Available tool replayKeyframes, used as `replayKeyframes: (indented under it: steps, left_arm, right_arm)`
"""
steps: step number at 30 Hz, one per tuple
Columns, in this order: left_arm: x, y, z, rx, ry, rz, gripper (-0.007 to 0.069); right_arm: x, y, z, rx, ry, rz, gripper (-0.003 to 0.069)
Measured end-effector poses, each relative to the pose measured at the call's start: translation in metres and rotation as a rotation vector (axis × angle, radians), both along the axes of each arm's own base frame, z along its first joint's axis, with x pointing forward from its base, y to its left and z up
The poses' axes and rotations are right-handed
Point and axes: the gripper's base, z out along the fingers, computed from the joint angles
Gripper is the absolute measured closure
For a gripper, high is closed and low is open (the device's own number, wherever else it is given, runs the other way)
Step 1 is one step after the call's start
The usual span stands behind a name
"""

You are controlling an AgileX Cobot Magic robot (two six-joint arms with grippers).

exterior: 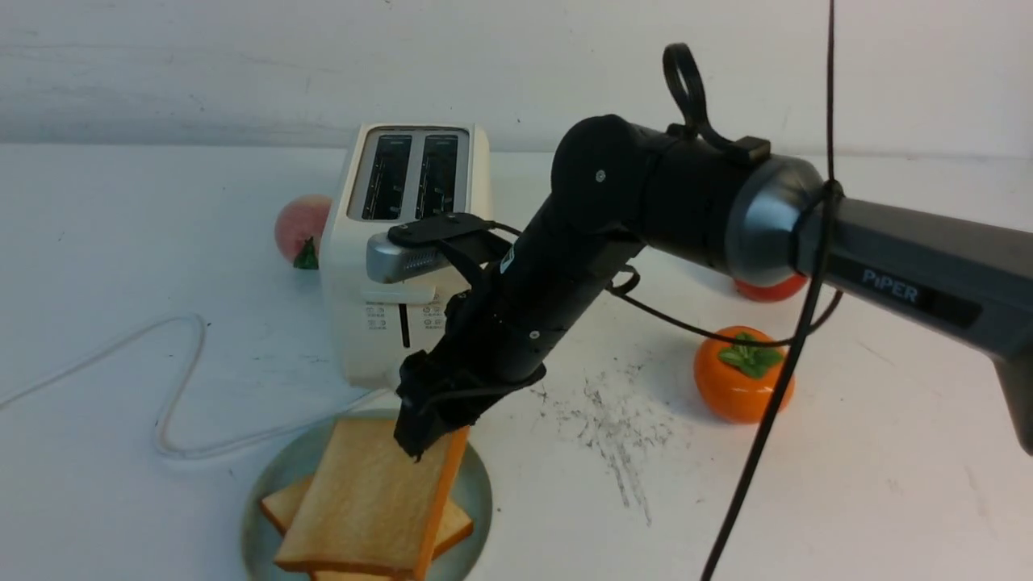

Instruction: Take toasted bread from bread machine on white table place on plate.

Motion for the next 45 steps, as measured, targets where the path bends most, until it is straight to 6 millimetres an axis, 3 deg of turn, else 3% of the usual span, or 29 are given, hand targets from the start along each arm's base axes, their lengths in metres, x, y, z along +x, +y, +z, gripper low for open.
replayKeyframes:
  steps: [3, 7, 11, 14, 15, 16, 18, 19, 20, 21, 22, 24, 26, 27, 29, 35, 42, 45]
  left_arm:
    - [0.0, 0.0, 0.0, 0.0, -0.001, 0.0, 0.0638]
    - [0.0, 0.0, 0.0, 0.0, -0.001, 0.0, 0.0638]
    - [0.0, 0.0, 0.0, 0.0, -0.003, 0.001, 0.0638]
    - [0.0, 0.0, 0.0, 0.0, -0.005, 0.001, 0.0638]
    - [0.0, 0.0, 0.0, 0.0, -0.005, 0.001, 0.0638]
    - [0.0, 0.0, 0.0, -0.001, -0.006, 0.002, 0.0638]
    - [0.0, 0.0, 0.001, 0.0, -0.008, 0.003, 0.0638]
    - [0.0, 0.0, 0.001, 0.0, -0.008, 0.003, 0.0638]
    - [0.0, 0.0, 0.001, 0.004, -0.008, 0.004, 0.0638]
    - [0.001, 0.001, 0.0, 0.013, -0.01, 0.005, 0.0638]
    - [0.001, 0.001, 0.0, 0.014, -0.011, 0.005, 0.0638]
    - [0.001, 0.002, -0.001, 0.034, -0.011, 0.013, 0.0638]
    - [0.005, 0.003, -0.005, 0.035, -0.008, 0.014, 0.0638]
    - [0.005, 0.003, -0.005, 0.034, -0.007, 0.013, 0.0638]
    - [0.01, 0.004, -0.014, 0.032, 0.013, -0.001, 0.0638]
    - [0.022, 0.004, -0.035, 0.053, 0.04, -0.064, 0.0638]
    - [0.027, 0.004, -0.044, 0.061, 0.03, -0.091, 0.0638]
    - [0.028, 0.003, -0.045, 0.061, 0.031, -0.092, 0.0638]
  right_arm:
    - [0.003, -0.003, 0.012, -0.049, -0.044, 0.035, 0.0071]
    - [0.006, -0.01, 0.039, -0.141, -0.092, 0.036, 0.0113]
    - [0.014, -0.02, 0.076, -0.177, -0.203, -0.109, 0.0232]
    - [0.005, -0.041, 0.124, -0.176, -0.317, -0.228, 0.0495]
    - [0.002, -0.044, 0.13, -0.172, -0.332, -0.235, 0.051]
    - [-0.009, -0.055, 0.154, -0.153, -0.374, -0.273, 0.0605]
    - [-0.027, -0.075, 0.188, -0.12, -0.442, -0.328, 0.0666]
    - [-0.029, -0.077, 0.191, -0.115, -0.448, -0.336, 0.0671]
    - [-0.048, -0.094, 0.22, -0.073, -0.505, -0.376, 0.0678]
    - [-0.059, -0.104, 0.233, -0.049, -0.527, -0.396, 0.0678]
    - [-0.061, -0.106, 0.235, -0.045, -0.531, -0.399, 0.0678]
    - [-0.09, -0.129, 0.258, 0.006, -0.555, -0.44, 0.0678]
    - [-0.111, -0.145, 0.264, 0.02, -0.555, -0.459, 0.0678]
    - [-0.113, -0.147, 0.264, 0.021, -0.554, -0.46, 0.0678]
    - [-0.136, -0.165, 0.258, 0.012, -0.534, -0.477, 0.0677]
    - [-0.182, -0.209, 0.221, 0.105, -0.639, -0.593, 0.0671]
    - [-0.233, -0.261, 0.141, 0.277, -0.803, -0.759, 0.0667]
    - [-0.254, -0.277, 0.094, 0.384, -0.904, -0.764, 0.0667]
